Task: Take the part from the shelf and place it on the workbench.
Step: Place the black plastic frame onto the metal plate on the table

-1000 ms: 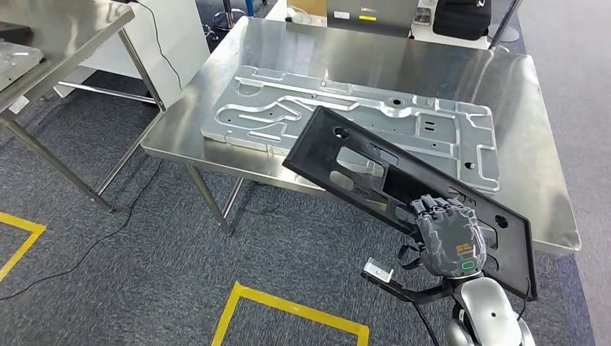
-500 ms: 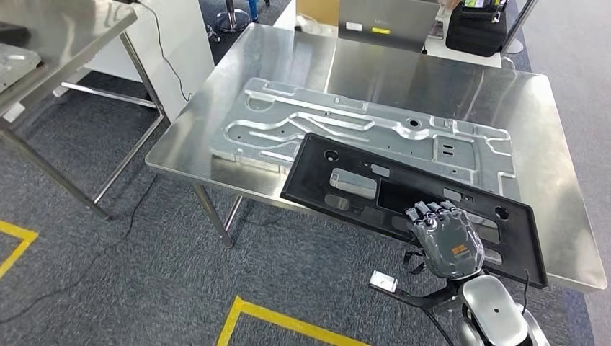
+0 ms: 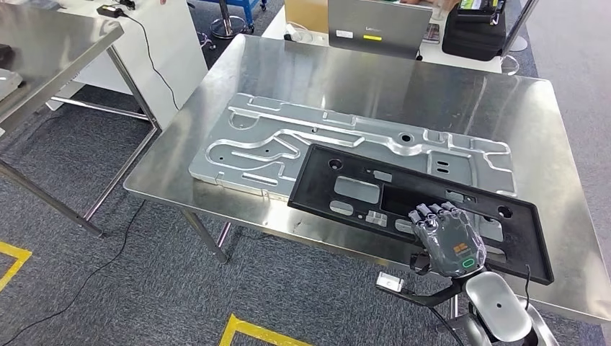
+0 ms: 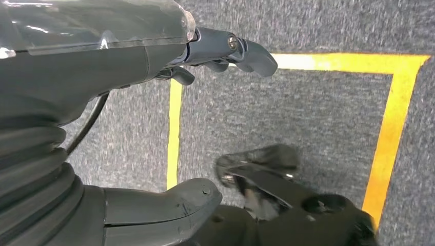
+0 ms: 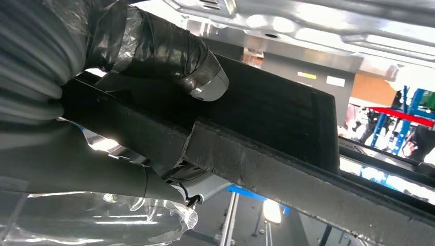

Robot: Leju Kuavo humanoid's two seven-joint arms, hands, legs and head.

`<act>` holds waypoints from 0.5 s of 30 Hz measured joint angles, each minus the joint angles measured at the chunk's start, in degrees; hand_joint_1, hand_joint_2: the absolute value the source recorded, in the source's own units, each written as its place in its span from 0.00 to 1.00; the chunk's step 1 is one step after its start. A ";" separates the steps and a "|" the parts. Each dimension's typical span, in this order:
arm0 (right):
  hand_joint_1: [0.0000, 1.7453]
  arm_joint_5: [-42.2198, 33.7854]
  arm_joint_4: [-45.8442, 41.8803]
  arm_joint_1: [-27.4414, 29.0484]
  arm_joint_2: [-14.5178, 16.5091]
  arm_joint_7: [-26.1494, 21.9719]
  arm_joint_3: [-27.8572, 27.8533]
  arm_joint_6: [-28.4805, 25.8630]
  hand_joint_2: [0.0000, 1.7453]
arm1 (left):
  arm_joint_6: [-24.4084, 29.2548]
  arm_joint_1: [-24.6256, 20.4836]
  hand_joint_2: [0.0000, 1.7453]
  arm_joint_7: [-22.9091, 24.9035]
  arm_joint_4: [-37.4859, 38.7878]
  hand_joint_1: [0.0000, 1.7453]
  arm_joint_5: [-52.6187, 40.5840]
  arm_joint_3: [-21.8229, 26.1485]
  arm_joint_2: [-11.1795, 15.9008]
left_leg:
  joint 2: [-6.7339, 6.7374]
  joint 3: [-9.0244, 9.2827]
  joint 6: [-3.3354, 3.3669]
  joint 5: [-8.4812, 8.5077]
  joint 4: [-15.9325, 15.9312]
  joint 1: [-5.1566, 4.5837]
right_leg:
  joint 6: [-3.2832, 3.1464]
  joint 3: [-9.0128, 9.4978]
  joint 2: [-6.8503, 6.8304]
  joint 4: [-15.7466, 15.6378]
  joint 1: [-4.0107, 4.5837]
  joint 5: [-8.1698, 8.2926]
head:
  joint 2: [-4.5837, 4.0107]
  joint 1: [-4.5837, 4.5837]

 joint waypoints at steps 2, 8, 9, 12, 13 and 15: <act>1.00 -0.05 0.33 0.00 0.00 -0.07 0.00 -0.01 1.00 | 0.00 0.13 1.00 0.01 0.00 0.00 0.01 0.01 0.05 | 0.03 1.48 0.82 5.64 -7.05 -0.23 | 0.20 1.46 0.02 -0.04 0.12 -1.05 | 0.00 0.01; 1.00 -0.14 1.37 -0.05 -0.48 -0.80 0.24 -0.07 1.00 | -0.01 0.31 1.00 0.06 0.00 0.00 -0.08 0.01 0.11 | -0.09 4.19 2.66 8.22 -13.83 -0.74 | 2.16 3.00 0.06 1.05 0.27 -2.16 | 0.00 0.00; 1.00 -0.17 1.57 -0.15 -0.74 -0.86 0.27 -0.06 1.00 | -0.01 0.29 1.00 0.06 0.00 0.00 -0.09 0.01 0.10 | -0.08 4.85 2.96 8.23 -14.06 -0.61 | 2.47 2.44 0.05 2.43 0.22 -2.74 | 0.00 0.01; 1.00 -0.53 2.31 -0.53 -1.43 -1.04 0.37 0.02 1.00 | -0.02 0.08 1.00 0.05 0.00 0.00 -0.14 0.01 0.10 | -0.10 5.89 3.52 7.76 -14.33 -0.61 | 3.12 -2.96 0.00 11.05 -0.03 -6.81 | 0.00 0.00; 1.00 -0.72 2.64 -0.55 -1.58 -1.14 0.46 0.10 1.00 | -0.02 0.08 1.00 0.04 0.00 0.00 -0.15 0.01 0.12 | -0.12 6.08 3.57 7.48 -14.31 -0.65 | 3.25 -5.10 0.00 13.66 -0.07 -7.63 | 0.00 0.00; 1.00 -1.03 3.35 -0.54 -1.90 -1.37 0.64 0.36 1.00 | -0.06 0.17 1.00 0.04 0.00 0.00 -0.19 0.02 0.14 | -0.17 6.78 3.50 6.80 -14.29 -0.70 | 3.31 -6.95 -0.02 13.89 -0.07 -5.91 | 0.00 0.00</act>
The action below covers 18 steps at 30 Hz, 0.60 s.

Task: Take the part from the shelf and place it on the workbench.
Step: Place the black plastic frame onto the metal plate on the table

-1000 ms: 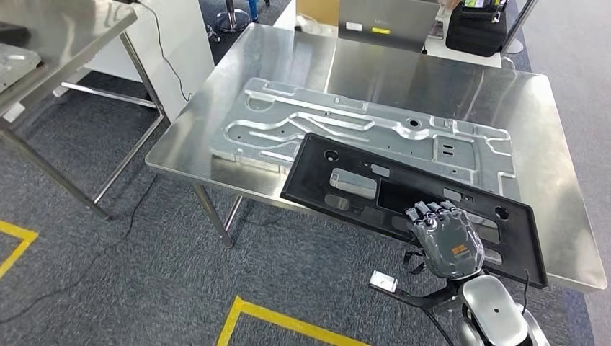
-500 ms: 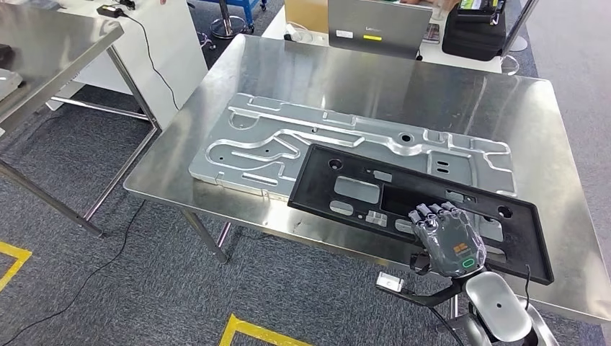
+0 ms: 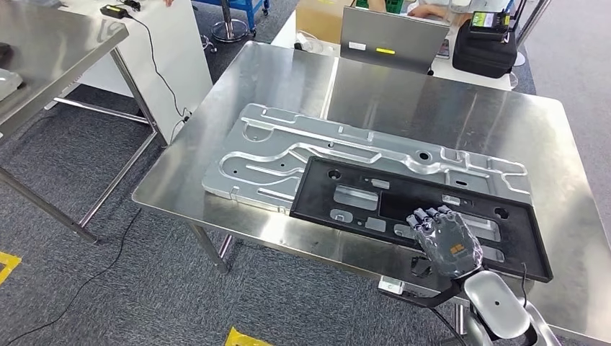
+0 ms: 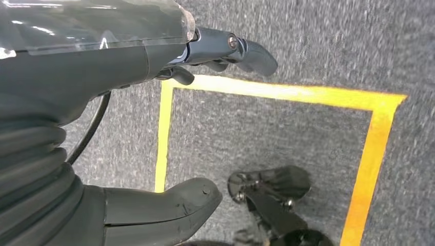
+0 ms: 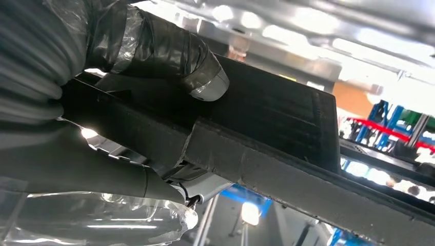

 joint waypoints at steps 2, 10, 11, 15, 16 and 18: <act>1.00 -0.29 0.68 -0.04 -0.48 -0.21 0.08 0.28 1.00 | -0.11 0.11 1.00 -0.02 0.02 0.00 -0.08 0.01 -0.02 | -0.03 1.08 -0.24 -0.86 -0.05 -0.03 | -0.38 1.86 -0.03 -6.62 0.10 5.34 | 0.00 0.00; 1.00 -0.99 2.86 -0.26 -1.58 -0.33 0.10 0.44 1.00 | -0.15 -0.10 1.00 -0.10 0.13 0.00 -0.12 0.01 0.03 | 0.11 1.34 -2.77 -3.30 4.43 -0.10 | -3.09 6.09 0.05 -14.21 0.29 7.19 | 0.00 -0.02; 1.00 -1.03 3.05 -0.26 -1.58 -0.34 0.10 0.44 1.00 | -0.14 -0.19 1.00 -0.11 0.13 0.00 -0.11 0.01 0.04 | 0.14 -0.56 -2.98 -4.47 7.58 0.04 | -3.27 6.43 -0.03 -14.31 0.23 6.99 | 0.00 -0.02; 1.00 -1.17 4.00 -0.10 -1.58 -0.39 0.12 0.44 1.00 | -0.14 0.15 1.00 -0.07 0.13 0.00 -0.13 0.01 0.08 | 0.18 -8.09 -3.69 -7.06 15.76 0.53 | -3.24 7.76 0.01 -14.31 0.11 5.57 | 0.00 -0.04; 1.00 -1.22 4.22 -0.05 -1.58 -0.39 0.12 0.44 1.00 | -0.14 0.26 1.00 -0.05 0.13 0.00 -0.13 0.02 0.11 | 0.19 -8.00 -3.73 -5.26 13.63 0.60 | -3.08 8.40 0.05 -14.31 0.06 5.09 | 0.00 -0.04; 1.00 -1.38 4.55 -0.02 -1.58 -0.38 0.11 0.44 1.00 | -0.14 0.37 1.00 -0.04 0.13 0.00 -0.13 0.02 0.25 | 0.23 -6.32 -3.43 0.28 6.53 0.62 | -2.62 9.74 0.04 -14.31 0.00 4.02 | 0.00 -0.03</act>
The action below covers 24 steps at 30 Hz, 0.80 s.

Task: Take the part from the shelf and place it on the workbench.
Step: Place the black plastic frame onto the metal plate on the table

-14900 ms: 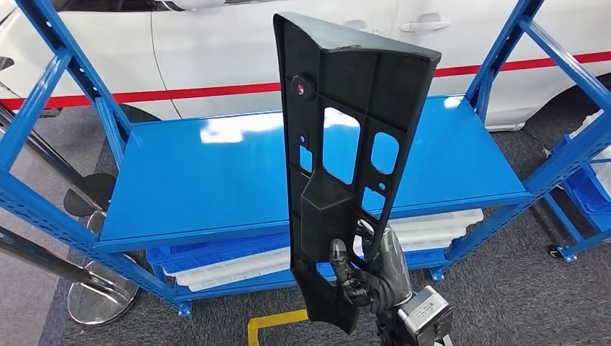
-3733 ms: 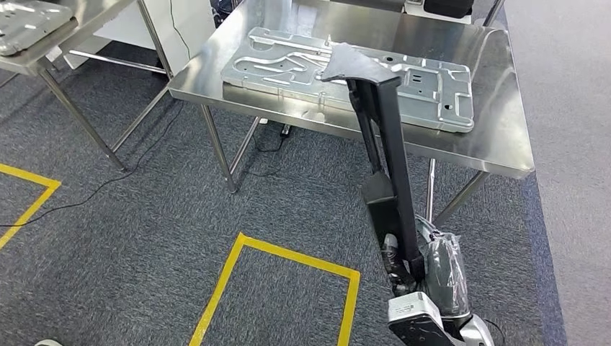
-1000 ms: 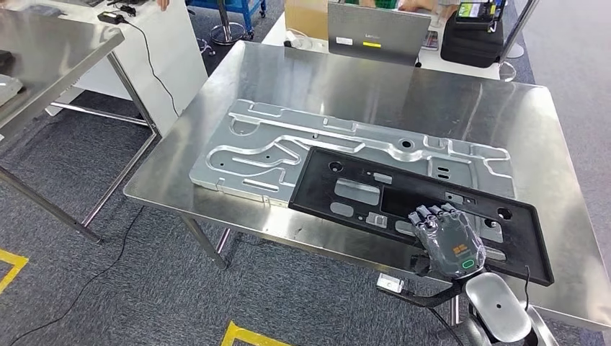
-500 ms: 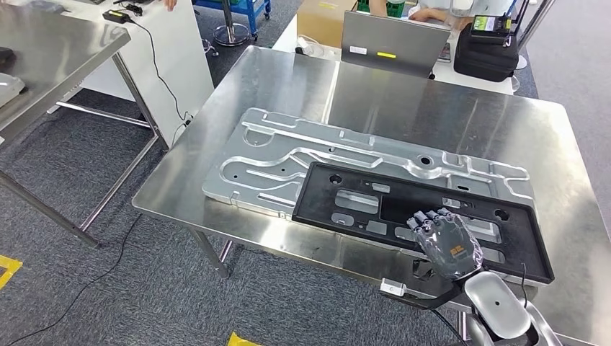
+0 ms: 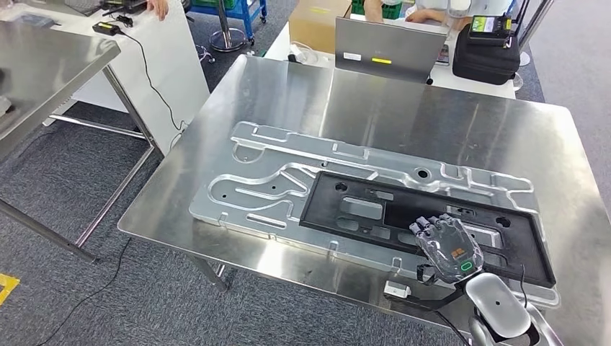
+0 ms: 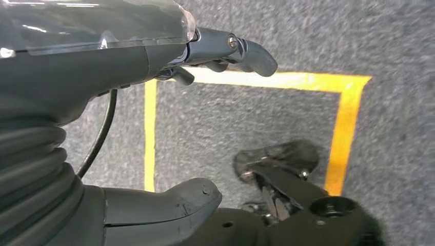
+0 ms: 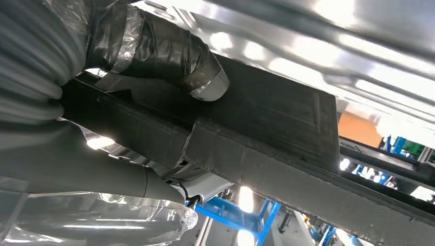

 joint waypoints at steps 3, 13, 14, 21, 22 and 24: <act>1.00 -0.28 0.35 -0.02 0.01 0.02 -0.02 -0.03 1.00 | 0.00 0.03 1.00 0.01 0.00 0.00 0.00 0.00 0.09 | 0.04 0.99 1.06 2.02 -4.75 -0.36 | 1.05 0.58 -0.01 0.17 0.12 -0.90 | 0.00 0.01; 1.00 -0.68 1.60 0.37 0.04 -0.05 -0.72 -0.12 1.00 | 0.00 0.15 1.00 -0.01 0.00 0.00 -0.11 0.03 0.16 | -0.17 5.46 3.23 -0.28 -5.70 -0.55 | 2.53 -10.28 -0.10 14.51 -0.09 -5.71 | 0.00 0.02; 1.00 -0.69 1.73 0.44 0.04 -0.07 -0.78 -0.14 1.00 | 0.00 0.21 1.00 0.00 0.00 0.00 -0.15 0.03 0.16 | -0.18 6.19 3.12 -0.81 -5.70 -0.58 | 2.38 -9.82 -0.10 11.58 -0.05 -3.21 | 0.00 0.03; 0.75 -0.95 2.27 0.70 0.20 -0.15 -1.41 -0.30 1.00 | 0.25 0.14 1.00 -0.10 0.01 0.00 -0.46 0.05 0.11 | -0.25 8.11 1.15 -2.74 -4.30 -0.82 | 0.23 -6.50 -0.02 1.46 0.50 4.41 | 0.00 0.10; 0.50 -0.99 2.29 0.70 0.25 -0.16 -1.55 -0.34 1.00 | 0.49 0.10 1.00 -0.23 0.01 0.00 -0.59 0.05 0.13 | -0.20 7.46 0.89 -3.16 -2.82 -0.80 | -0.09 -5.99 -0.03 1.20 0.33 4.27 | 0.00 0.09; 0.00 -1.09 2.29 0.72 0.35 -0.21 -1.85 -0.46 1.00 | 1.03 -0.01 1.00 -0.39 0.00 0.00 -1.13 -0.02 0.14 | -0.11 4.46 0.23 -5.57 2.74 -0.59 | -0.65 -5.26 -0.10 0.89 0.21 3.86 | 0.00 0.09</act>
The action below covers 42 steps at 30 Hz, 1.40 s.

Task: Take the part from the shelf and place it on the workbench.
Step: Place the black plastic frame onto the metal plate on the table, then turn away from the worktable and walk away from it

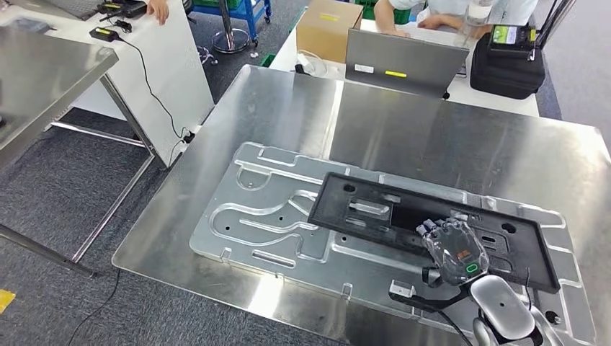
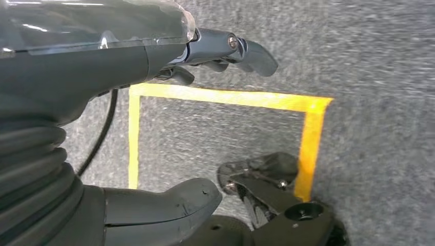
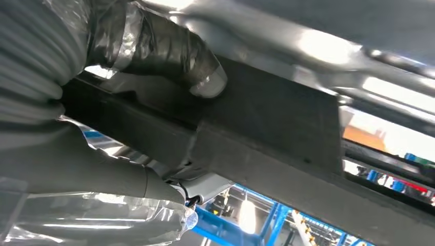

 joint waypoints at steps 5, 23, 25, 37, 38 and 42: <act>0.00 -0.19 0.01 0.33 0.43 -0.51 -0.41 -0.28 1.00 | 0.40 0.26 0.00 0.35 0.00 0.00 -0.08 -0.58 0.03 | 0.05 -4.60 -0.46 1.04 3.03 0.27 | -0.15 1.52 0.17 0.03 0.07 -1.37 | 0.00 -0.01; 0.00 -0.31 0.04 0.81 1.30 -0.73 -1.70 -0.66 1.00 | -1.86 0.04 0.00 -0.28 0.02 0.00 2.51 0.28 0.01 | 0.02 0.12 1.95 7.02 -9.00 0.18 | 3.21 1.04 0.13 1.49 -0.68 -1.71 | 0.00 0.01; 0.00 -0.31 0.01 0.72 1.39 -0.73 -1.74 -0.76 1.00 | -1.90 0.00 0.00 -0.28 0.02 0.00 2.52 0.30 0.01 | -0.07 -0.02 1.35 7.06 -8.84 0.10 | 2.63 1.52 0.26 0.03 -0.32 -1.20 | 0.00 0.00; 0.00 -0.31 -0.19 0.56 1.86 -0.74 -1.77 -1.45 1.00 | -2.28 -0.06 0.00 -0.27 0.02 0.00 2.51 0.34 0.01 | 0.07 2.61 -0.01 -0.40 -3.19 0.56 | 0.88 -2.76 -0.49 -0.39 -0.40 3.01 | 0.00 -0.01; 0.00 -0.31 -0.22 0.62 1.88 -0.74 -1.78 -1.44 1.00 | -2.30 -0.17 0.00 -0.28 0.02 0.00 2.51 0.34 0.02 | 0.03 4.92 0.18 0.70 -7.10 0.46 | 1.18 -3.01 -0.49 -0.33 -0.33 3.43 | 0.00 0.00; 0.00 -0.31 -0.33 1.01 2.00 -0.80 -1.85 -1.40 1.00 | -2.39 -0.23 0.00 -0.27 0.02 0.00 2.51 0.35 0.01 | 0.02 6.08 1.43 2.72 -10.60 -0.01 | 2.83 -3.32 -0.41 -0.88 -0.43 5.13 | 0.00 0.00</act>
